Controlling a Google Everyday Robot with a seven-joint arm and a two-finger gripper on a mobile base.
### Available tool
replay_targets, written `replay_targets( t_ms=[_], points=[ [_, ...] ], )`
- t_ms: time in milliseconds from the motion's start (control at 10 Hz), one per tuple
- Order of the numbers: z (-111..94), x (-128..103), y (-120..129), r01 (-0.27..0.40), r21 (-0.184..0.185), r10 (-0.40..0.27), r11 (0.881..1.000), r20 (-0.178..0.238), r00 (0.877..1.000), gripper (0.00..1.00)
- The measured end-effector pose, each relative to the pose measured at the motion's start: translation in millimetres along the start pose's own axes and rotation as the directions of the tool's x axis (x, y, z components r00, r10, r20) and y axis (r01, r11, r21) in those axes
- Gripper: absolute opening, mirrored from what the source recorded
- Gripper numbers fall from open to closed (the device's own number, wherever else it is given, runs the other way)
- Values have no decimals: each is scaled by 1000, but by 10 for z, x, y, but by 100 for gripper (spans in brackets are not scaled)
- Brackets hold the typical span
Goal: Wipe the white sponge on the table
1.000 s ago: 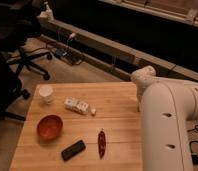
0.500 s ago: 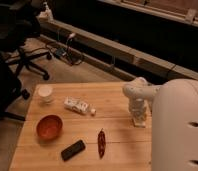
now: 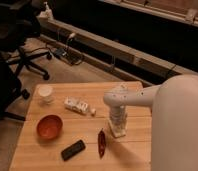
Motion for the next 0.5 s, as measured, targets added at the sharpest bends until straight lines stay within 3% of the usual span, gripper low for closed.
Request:
replay_targets(
  t_ms=[200, 500],
  points=[
    [-68, -504, 117, 17, 13, -18, 1000, 55, 998, 18],
    [-202, -1248, -64, -23, 52, 16, 998, 127, 992, 18]
  ],
)
